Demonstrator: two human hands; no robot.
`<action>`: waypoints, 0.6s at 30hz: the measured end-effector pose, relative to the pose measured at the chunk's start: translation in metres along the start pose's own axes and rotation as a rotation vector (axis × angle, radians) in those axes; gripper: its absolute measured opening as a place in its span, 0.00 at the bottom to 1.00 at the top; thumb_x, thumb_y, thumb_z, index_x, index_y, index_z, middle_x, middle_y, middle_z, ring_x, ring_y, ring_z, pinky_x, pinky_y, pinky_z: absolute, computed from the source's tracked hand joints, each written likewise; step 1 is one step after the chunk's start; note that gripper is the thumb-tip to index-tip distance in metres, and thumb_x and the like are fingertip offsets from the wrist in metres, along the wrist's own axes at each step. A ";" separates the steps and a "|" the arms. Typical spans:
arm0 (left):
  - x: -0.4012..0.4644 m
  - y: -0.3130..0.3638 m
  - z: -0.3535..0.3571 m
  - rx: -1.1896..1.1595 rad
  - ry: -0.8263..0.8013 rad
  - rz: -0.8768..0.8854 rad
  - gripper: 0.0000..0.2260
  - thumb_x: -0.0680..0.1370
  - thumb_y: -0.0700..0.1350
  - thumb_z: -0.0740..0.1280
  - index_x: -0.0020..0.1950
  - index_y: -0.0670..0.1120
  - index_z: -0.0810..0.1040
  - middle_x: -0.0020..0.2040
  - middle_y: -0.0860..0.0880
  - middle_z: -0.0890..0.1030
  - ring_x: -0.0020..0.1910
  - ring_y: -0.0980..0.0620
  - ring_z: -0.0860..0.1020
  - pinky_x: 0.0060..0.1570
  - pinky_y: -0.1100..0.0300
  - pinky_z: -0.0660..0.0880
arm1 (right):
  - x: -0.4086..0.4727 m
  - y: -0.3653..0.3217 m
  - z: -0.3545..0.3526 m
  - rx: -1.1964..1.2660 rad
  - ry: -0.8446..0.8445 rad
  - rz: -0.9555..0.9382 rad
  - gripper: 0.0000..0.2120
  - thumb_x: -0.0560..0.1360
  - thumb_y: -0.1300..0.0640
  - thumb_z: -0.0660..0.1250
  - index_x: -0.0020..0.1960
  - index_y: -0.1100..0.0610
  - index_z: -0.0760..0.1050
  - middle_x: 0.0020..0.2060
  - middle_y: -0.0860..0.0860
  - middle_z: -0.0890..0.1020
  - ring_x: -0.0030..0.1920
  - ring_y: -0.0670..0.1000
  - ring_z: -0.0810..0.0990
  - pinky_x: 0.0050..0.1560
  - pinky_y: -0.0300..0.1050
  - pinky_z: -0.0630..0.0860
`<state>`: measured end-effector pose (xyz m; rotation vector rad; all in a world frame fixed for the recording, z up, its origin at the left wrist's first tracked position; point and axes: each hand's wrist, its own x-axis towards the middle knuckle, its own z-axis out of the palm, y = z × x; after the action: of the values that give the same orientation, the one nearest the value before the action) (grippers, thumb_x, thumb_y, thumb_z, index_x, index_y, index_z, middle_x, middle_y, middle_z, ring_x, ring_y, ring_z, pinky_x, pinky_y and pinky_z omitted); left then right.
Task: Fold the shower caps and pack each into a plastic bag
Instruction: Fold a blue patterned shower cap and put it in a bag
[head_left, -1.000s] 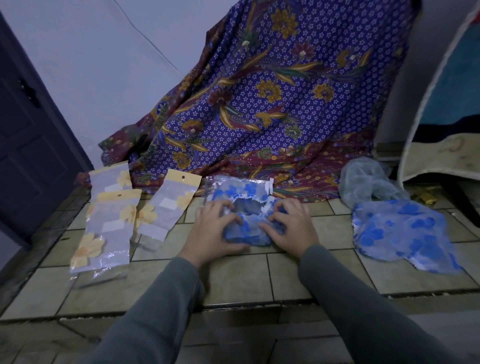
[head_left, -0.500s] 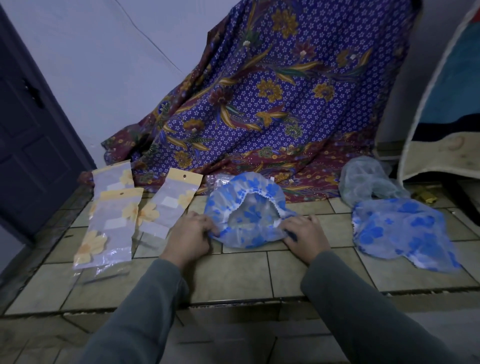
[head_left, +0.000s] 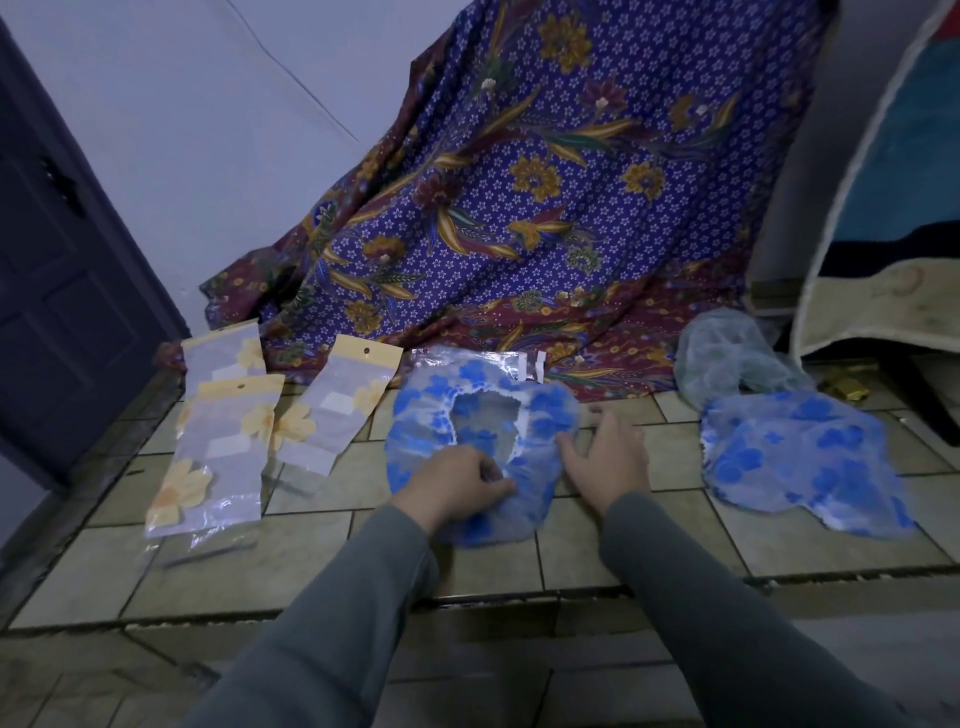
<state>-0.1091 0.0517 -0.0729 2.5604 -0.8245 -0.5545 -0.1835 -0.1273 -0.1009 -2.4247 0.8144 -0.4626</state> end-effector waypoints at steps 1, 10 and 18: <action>0.000 0.008 0.000 -0.052 -0.043 0.010 0.13 0.74 0.58 0.68 0.51 0.50 0.81 0.47 0.52 0.81 0.46 0.55 0.78 0.48 0.60 0.73 | 0.003 -0.004 0.001 0.006 -0.113 0.127 0.25 0.75 0.40 0.61 0.63 0.56 0.71 0.58 0.56 0.76 0.60 0.58 0.73 0.59 0.49 0.68; 0.010 0.034 -0.032 -0.211 0.542 0.163 0.07 0.76 0.48 0.66 0.53 0.51 0.78 0.52 0.49 0.75 0.51 0.52 0.73 0.50 0.63 0.68 | 0.016 -0.022 -0.016 0.251 -0.198 -0.013 0.09 0.76 0.66 0.60 0.53 0.59 0.76 0.47 0.55 0.78 0.46 0.53 0.76 0.42 0.38 0.67; 0.020 0.021 -0.037 -0.379 0.456 0.113 0.10 0.77 0.50 0.67 0.48 0.43 0.78 0.45 0.47 0.80 0.43 0.52 0.76 0.41 0.63 0.70 | 0.023 -0.026 -0.026 0.270 -0.110 -0.098 0.15 0.77 0.46 0.64 0.55 0.58 0.75 0.48 0.51 0.75 0.49 0.50 0.74 0.47 0.41 0.66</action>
<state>-0.0860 0.0326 -0.0371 2.1509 -0.6243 -0.0689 -0.1659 -0.1342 -0.0614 -2.2232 0.5503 -0.4409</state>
